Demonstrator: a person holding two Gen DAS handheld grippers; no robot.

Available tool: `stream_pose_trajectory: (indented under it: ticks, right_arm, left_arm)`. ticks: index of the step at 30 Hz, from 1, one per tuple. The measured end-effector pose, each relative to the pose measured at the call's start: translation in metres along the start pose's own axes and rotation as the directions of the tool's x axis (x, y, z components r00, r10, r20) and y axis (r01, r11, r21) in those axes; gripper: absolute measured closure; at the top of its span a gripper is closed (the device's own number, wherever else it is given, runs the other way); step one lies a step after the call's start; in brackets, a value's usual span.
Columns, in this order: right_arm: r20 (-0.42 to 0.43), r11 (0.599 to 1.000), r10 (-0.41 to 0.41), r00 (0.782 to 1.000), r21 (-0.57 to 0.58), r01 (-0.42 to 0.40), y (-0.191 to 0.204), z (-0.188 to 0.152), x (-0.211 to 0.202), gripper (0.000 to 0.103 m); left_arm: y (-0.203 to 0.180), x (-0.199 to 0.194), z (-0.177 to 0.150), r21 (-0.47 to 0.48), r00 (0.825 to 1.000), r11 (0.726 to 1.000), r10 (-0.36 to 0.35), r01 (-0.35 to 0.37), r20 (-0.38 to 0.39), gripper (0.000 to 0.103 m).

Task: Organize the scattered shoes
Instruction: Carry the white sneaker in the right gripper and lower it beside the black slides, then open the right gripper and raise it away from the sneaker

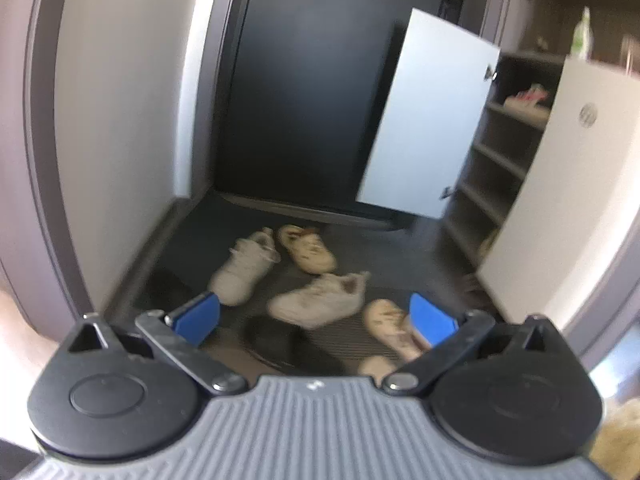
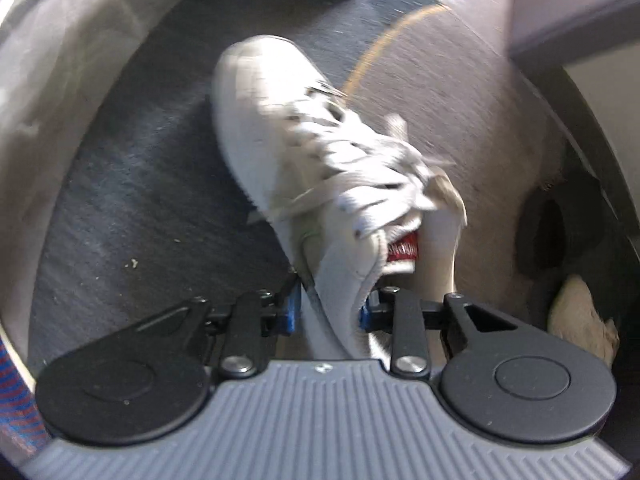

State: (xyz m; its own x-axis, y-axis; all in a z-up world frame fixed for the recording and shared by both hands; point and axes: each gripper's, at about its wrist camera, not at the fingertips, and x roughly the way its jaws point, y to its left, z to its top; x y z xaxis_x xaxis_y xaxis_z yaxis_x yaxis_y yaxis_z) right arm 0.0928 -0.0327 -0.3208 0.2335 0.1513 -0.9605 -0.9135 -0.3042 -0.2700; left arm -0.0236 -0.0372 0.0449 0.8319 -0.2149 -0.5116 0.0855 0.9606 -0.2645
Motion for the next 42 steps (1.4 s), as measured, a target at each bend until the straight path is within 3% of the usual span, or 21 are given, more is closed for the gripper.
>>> stream_pose_trajectory:
  ticks: [2, 4, 6, 8, 9, 12, 13, 16, 18, 20, 24, 27, 31, 34, 35, 40, 42]
  right_arm:
    - [-0.007, 0.992, -0.031, 0.999, 0.123, 0.032, -0.010, -0.003, -0.004, 0.075]
    - [-0.010, 0.959, -0.065, 0.998, 0.275, 0.065, -0.023, -0.005, -0.005, 0.075]
    - [-0.019, 0.870, -0.095, 0.995, 0.485, 0.093, -0.041, -0.007, -0.003, 0.076]
    - [-0.031, 0.778, -0.117, 0.993, 0.618, 0.111, -0.052, -0.008, -0.001, 0.076]
    - [-0.042, 0.695, -0.130, 0.991, 0.709, 0.121, -0.060, -0.010, 0.003, 0.076]
    - [-0.041, 0.533, -0.122, 0.992, 0.840, 0.100, -0.065, -0.014, 0.015, 0.077]
    - [-0.027, 0.493, -0.114, 0.993, 0.867, 0.080, -0.063, -0.015, 0.020, 0.077]
    - [-0.004, 0.437, -0.079, 0.997, 0.899, 0.038, -0.055, -0.014, 0.034, 0.078]
    - [0.022, 0.375, -0.061, 0.998, 0.927, 0.002, -0.046, -0.012, 0.043, 0.080]
    - [0.016, 0.342, -0.087, 0.996, 0.940, 0.015, -0.040, -0.009, 0.043, 0.081]
    - [0.038, 0.175, -0.077, 0.996, 0.984, -0.025, -0.052, -0.015, 0.039, 0.085]
    - [0.075, 0.094, -0.083, 0.994, 0.993, -0.068, -0.065, -0.010, 0.035, 0.085]
    - [0.116, 0.014, -0.077, 0.990, 0.993, -0.115, -0.077, -0.007, 0.029, 0.085]
    - [0.162, -0.093, -0.074, 0.984, 0.981, -0.168, -0.084, -0.005, 0.033, 0.085]
    - [0.165, -0.111, -0.073, 0.984, 0.979, -0.173, -0.088, -0.002, 0.033, 0.085]
    - [0.164, -0.117, -0.091, 0.982, 0.978, -0.174, -0.089, 0.007, 0.039, 0.084]
    - [0.162, -0.102, -0.093, 0.982, 0.980, -0.171, -0.087, 0.007, 0.039, 0.082]
  left_arm:
    - [-0.004, -0.011, -0.001, 0.001, 1.000, 1.000, -0.025, 0.025, 0.019, 0.000]
    - [-0.005, -0.019, 0.000, 0.000, 0.998, 0.999, -0.035, 0.035, 0.042, 0.000]
    - [-0.002, -0.023, 0.003, -0.017, 0.997, 0.999, -0.037, 0.038, 0.062, 0.000]
    - [0.004, -0.025, 0.007, -0.048, 0.997, 0.998, -0.035, 0.038, 0.075, 0.000]
    - [0.006, -0.024, 0.009, -0.058, 0.997, 0.998, -0.036, 0.040, 0.071, 0.000]
    - [0.010, -0.023, 0.012, -0.066, 0.998, 0.997, -0.032, 0.035, 0.051, 0.000]
    - [0.011, -0.021, 0.012, -0.066, 0.999, 0.997, -0.025, 0.028, 0.048, 0.000]
    - [0.014, -0.016, 0.009, -0.053, 1.000, 0.999, -0.003, 0.004, 0.022, 0.000]
    - [0.016, -0.013, 0.008, -0.048, 1.000, 0.999, 0.002, -0.002, 0.000, 0.000]
    - [0.020, -0.011, 0.007, -0.049, 1.000, 0.999, 0.012, -0.013, -0.017, 0.000]
    - [0.027, -0.009, 0.007, -0.062, 0.999, 0.998, 0.025, -0.026, -0.030, 0.000]
    - [0.032, -0.010, 0.009, -0.072, 1.000, 0.997, 0.019, -0.020, -0.023, 0.000]
    - [0.031, -0.006, 0.011, -0.065, 0.999, 0.998, -0.022, 0.019, -0.046, 0.000]
    - [0.028, -0.004, 0.009, -0.051, 0.998, 0.998, -0.028, 0.026, -0.049, 0.000]
    - [0.027, -0.003, 0.009, -0.046, 0.998, 0.999, -0.030, 0.028, -0.049, 0.000]
    - [0.024, 0.000, 0.006, -0.018, 0.999, 1.000, -0.011, 0.011, -0.039, 0.000]
    - [0.023, 0.003, 0.006, -0.006, 0.999, 1.000, 0.004, -0.005, -0.039, 0.000]
